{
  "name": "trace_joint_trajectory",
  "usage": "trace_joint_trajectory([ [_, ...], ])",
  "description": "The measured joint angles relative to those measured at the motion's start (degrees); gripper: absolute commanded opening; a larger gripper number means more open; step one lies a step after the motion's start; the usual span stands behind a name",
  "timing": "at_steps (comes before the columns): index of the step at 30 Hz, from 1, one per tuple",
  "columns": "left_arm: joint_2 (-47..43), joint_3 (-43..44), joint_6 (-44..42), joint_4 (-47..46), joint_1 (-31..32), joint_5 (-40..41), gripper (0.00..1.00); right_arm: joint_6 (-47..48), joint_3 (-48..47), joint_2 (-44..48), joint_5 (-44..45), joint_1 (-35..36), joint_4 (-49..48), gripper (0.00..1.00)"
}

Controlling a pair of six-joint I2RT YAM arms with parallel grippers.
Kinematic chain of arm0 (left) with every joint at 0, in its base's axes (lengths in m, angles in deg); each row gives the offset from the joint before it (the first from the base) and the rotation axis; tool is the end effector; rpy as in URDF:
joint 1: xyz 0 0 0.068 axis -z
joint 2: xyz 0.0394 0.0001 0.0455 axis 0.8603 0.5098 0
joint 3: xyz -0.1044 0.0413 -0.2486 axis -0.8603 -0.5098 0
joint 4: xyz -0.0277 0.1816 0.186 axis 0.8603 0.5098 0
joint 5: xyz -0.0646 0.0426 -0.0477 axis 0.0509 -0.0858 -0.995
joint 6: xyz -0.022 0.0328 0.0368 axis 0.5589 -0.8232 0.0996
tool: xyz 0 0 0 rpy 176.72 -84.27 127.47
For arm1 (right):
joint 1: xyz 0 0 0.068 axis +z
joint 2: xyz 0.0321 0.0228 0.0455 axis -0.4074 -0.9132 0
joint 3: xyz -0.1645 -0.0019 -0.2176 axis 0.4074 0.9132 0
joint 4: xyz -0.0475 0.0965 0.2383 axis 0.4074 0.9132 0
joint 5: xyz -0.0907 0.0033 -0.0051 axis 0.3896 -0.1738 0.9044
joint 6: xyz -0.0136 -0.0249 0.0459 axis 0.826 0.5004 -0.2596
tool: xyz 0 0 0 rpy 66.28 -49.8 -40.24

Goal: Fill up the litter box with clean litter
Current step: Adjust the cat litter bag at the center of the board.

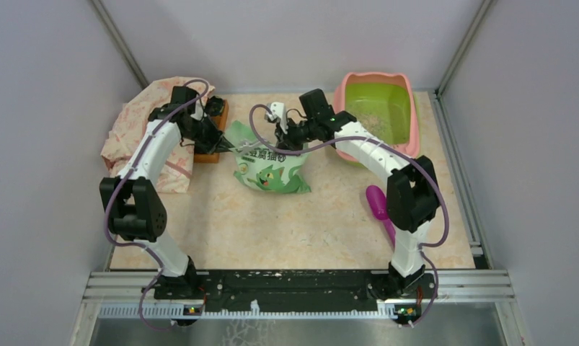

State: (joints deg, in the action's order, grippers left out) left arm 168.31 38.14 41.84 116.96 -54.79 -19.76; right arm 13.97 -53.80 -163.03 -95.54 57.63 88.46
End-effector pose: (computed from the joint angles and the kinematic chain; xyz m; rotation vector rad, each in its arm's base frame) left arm 0.3574 -0.0426 0.2914 -0.7542 2.6342 -0.7950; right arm 0.3405 0.2553 0.2967 -1.4934 1.6515 0.8849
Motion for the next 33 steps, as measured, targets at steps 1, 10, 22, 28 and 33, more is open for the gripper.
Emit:
trace_joint_trajectory([
  [1,0.00,0.17,-0.17,0.31,-0.07,0.02,0.10,-0.44,0.44,0.20,-0.09,0.00,-0.55,0.00],
  [10,-5.99,1.95,-8.87,-1.49,-2.58,3.67,0.71,-3.65,3.69,2.21,1.11,-0.81,-4.00,0.00],
  [22,-17.09,-7.45,-17.35,-21.49,-0.50,-9.60,0.99,-3.69,3.67,2.23,-1.09,-1.81,-2.56,0.00],
  [28,-12.83,-5.44,-19.02,-19.78,2.60,-8.31,0.99,-3.78,4.02,3.21,-1.29,-2.03,-2.36,0.00],
  [33,-22.43,-6.82,-29.20,-27.21,4.81,-9.81,0.99,-3.82,4.15,3.96,-4.57,-3.45,-1.46,0.00],
])
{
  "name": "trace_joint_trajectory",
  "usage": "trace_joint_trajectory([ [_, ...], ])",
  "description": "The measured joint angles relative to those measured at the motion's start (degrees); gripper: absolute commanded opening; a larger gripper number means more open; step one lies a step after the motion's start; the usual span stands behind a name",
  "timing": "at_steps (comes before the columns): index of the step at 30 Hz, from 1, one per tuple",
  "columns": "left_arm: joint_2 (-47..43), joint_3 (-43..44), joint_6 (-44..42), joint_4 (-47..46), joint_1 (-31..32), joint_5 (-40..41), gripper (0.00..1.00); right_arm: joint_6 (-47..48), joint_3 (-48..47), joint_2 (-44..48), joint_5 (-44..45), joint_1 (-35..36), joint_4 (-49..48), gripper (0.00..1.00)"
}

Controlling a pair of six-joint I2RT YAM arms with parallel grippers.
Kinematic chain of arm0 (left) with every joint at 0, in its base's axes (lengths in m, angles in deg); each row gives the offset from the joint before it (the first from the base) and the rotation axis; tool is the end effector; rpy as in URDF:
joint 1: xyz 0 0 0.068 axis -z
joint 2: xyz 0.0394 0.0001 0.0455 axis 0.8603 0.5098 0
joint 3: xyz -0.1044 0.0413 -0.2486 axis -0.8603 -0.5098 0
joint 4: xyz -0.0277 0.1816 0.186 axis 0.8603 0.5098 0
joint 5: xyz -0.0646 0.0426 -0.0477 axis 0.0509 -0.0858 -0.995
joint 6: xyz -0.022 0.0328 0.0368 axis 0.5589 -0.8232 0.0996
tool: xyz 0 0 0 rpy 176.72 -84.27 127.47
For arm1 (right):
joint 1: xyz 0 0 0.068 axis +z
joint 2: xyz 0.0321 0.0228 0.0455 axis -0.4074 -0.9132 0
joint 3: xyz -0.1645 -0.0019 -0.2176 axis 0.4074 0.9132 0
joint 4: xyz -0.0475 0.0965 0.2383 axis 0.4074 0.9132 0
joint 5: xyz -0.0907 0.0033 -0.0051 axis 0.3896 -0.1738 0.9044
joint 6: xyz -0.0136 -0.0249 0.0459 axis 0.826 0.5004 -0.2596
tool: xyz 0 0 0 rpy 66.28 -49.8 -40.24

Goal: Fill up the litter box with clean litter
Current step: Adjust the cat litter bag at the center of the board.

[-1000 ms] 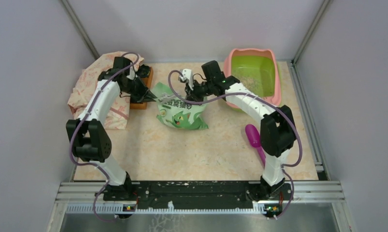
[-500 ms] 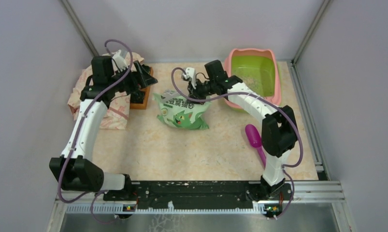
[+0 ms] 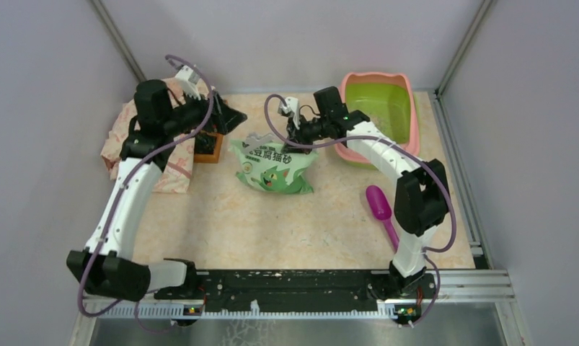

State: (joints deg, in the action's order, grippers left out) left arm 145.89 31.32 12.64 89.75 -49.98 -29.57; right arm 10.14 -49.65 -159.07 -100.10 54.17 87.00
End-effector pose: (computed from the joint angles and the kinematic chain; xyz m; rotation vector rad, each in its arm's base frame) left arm 0.2854 -0.0667 0.4136 0.3361 1.8927 -0.8132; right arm 0.3391 0.2271 0.3037 -1.4043 1.6779 0.9695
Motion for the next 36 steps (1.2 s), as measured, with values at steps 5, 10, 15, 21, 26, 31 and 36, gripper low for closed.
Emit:
trace_joint_trajectory([
  [5,-7.98,-9.53,-10.19,-13.09,-0.13,-3.65,0.99,-0.61,0.00,0.00,-3.48,-2.75,-0.09,0.00],
  [10,-7.52,-17.16,-19.56,-17.88,-1.51,-6.56,0.99,-0.68,0.00,-0.04,-5.60,-3.41,0.35,0.00],
  [15,0.46,-12.52,-23.98,-19.21,-6.12,-16.13,0.90,-0.55,-0.31,-0.24,-7.04,-3.41,1.66,0.00],
  [21,14.29,-3.91,-26.38,-18.69,-11.78,-31.41,0.92,-0.02,-1.40,-1.22,-8.55,-3.43,3.21,0.00],
  [26,21.46,-1.55,-26.10,-17.53,-14.01,-41.07,0.90,0.07,-1.40,-1.60,-9.70,-3.52,3.37,0.00],
  [31,21.16,-1.62,-26.49,-16.26,-10.47,-45.07,0.90,0.09,-1.36,-1.60,-9.73,-3.58,3.34,0.00],
  [36,20.46,-1.81,-27.89,-15.52,-6.05,-46.23,0.90,-0.07,-0.50,-1.60,-10.21,-3.61,2.56,0.00],
])
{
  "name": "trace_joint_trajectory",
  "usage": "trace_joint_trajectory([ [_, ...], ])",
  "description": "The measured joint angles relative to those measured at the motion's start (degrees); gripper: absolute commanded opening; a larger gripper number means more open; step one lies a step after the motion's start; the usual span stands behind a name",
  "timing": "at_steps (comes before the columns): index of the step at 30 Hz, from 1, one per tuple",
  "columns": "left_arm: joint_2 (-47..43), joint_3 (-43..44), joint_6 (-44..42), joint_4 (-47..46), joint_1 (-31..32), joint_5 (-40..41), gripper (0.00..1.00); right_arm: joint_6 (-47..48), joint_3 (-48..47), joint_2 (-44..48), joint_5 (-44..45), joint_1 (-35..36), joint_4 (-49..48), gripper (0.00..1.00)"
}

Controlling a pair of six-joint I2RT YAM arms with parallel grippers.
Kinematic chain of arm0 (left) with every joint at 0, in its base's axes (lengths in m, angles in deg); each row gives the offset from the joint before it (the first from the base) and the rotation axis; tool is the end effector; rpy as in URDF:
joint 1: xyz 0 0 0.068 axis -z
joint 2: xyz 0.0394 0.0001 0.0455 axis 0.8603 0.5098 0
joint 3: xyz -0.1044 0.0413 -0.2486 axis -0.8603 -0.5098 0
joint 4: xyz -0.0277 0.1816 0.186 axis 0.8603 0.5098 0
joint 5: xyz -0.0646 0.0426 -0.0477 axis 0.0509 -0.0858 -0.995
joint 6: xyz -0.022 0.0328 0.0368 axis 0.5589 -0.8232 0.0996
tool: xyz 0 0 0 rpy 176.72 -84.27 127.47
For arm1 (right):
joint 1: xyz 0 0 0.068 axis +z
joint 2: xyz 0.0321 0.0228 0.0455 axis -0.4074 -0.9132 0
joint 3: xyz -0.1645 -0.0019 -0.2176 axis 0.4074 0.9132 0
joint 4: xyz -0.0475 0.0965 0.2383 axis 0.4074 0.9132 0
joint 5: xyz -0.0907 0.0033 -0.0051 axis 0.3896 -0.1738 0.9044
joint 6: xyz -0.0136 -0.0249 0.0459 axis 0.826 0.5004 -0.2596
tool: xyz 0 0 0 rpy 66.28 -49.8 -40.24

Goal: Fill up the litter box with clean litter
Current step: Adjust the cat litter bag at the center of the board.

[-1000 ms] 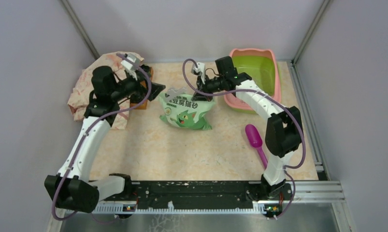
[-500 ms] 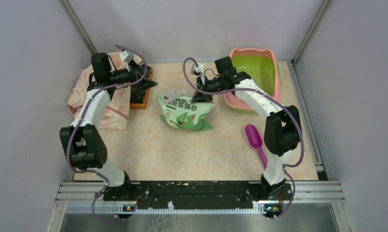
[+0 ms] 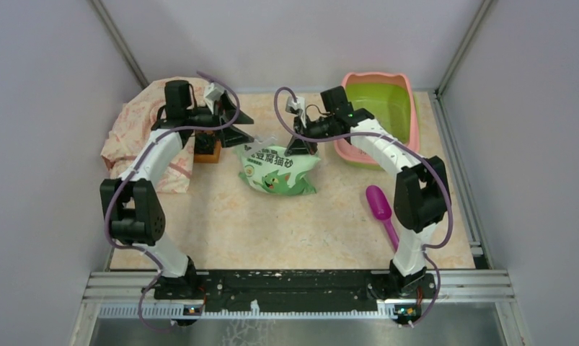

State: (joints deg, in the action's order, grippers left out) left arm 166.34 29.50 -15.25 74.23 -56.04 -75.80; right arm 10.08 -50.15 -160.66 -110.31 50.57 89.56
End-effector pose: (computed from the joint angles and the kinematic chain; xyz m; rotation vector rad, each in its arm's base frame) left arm 0.3692 -0.0564 0.3224 1.0773 1.4496 -1.2200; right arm 0.3503 0.2085 0.2962 -1.3830 1.6666 1.1601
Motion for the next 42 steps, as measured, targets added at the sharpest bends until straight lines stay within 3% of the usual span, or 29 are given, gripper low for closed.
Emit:
trace_joint_trajectory([
  [14,4.24,1.95,-8.72,11.28,2.01,3.50,0.86,-0.35,2.38,0.50,-0.98,-0.09,-1.46,0.00],
  [22,4.87,4.44,-12.79,16.63,2.01,3.69,0.76,-0.35,2.38,0.50,-0.98,-0.09,-1.51,0.00],
  [30,7.19,4.98,-14.67,19.17,2.05,3.10,0.75,-0.37,2.38,0.50,-0.98,-0.07,-1.53,0.00],
  [37,7.80,5.60,-15.76,21.03,2.08,2.21,0.64,-0.44,2.38,0.50,-0.98,-0.07,-1.66,0.00],
  [42,8.31,8.09,-18.05,23.58,2.08,0.87,0.63,-0.50,2.38,0.50,-0.98,-0.09,-1.70,0.00],
])
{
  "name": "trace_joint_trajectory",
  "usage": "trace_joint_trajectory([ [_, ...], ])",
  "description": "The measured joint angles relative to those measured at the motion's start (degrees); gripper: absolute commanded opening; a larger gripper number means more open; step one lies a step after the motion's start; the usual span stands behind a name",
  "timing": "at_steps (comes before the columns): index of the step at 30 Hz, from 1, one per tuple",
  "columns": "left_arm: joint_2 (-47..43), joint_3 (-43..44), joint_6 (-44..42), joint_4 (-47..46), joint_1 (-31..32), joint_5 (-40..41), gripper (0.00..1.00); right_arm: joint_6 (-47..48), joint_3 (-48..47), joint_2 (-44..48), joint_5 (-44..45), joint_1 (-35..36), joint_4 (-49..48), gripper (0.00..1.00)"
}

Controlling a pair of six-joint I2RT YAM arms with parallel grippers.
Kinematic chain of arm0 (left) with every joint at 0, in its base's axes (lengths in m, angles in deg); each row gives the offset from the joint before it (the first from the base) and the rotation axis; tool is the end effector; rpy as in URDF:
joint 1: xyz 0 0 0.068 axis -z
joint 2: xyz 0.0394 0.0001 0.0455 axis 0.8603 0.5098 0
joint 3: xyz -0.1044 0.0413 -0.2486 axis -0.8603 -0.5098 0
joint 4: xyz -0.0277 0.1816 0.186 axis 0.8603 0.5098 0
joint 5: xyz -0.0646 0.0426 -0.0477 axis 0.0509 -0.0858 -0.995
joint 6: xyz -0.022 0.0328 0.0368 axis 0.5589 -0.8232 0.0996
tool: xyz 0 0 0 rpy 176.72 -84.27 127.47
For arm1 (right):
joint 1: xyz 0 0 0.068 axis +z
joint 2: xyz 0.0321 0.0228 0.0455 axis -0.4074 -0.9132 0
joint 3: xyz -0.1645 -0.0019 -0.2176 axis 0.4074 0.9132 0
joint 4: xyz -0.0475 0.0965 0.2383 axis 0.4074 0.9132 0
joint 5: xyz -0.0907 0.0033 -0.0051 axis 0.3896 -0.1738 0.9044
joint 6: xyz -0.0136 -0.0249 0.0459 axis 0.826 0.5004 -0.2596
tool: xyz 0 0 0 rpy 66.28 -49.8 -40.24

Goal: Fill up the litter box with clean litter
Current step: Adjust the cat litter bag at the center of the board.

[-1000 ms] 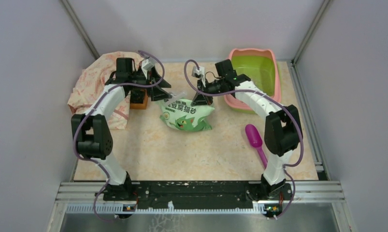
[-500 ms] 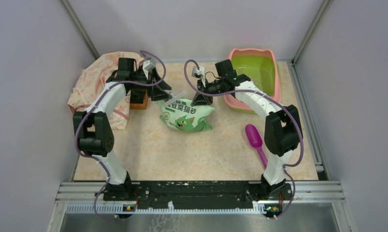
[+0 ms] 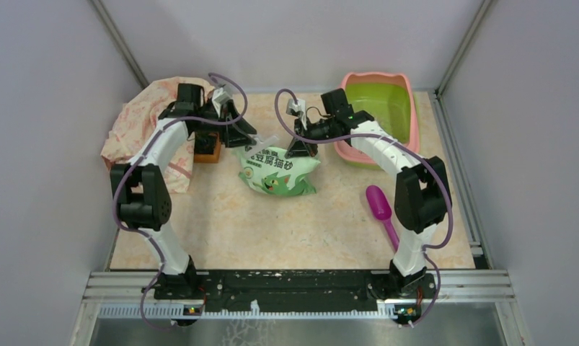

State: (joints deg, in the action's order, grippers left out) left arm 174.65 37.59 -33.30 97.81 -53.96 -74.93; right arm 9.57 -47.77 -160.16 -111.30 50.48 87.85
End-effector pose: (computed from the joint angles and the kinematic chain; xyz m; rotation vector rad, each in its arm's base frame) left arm 0.3846 -0.0713 0.2878 1.1246 1.5530 -1.2944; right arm 0.3477 0.2068 0.2887 -1.3784 1.6669 1.1848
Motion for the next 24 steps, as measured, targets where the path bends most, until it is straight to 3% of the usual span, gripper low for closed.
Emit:
trace_joint_trajectory([
  [9,1.60,1.46,-3.17,4.00,0.17,-1.64,0.56,-0.02,0.00,0.00,0.00,0.00,0.00,0.00],
  [16,4.20,4.74,-7.21,9.92,0.90,-2.16,0.37,-0.02,0.00,0.00,0.00,0.00,-0.07,0.00],
  [24,6.62,9.22,-13.62,17.99,0.90,-2.27,0.38,-0.02,0.00,0.00,-0.02,-0.07,-0.15,0.00],
])
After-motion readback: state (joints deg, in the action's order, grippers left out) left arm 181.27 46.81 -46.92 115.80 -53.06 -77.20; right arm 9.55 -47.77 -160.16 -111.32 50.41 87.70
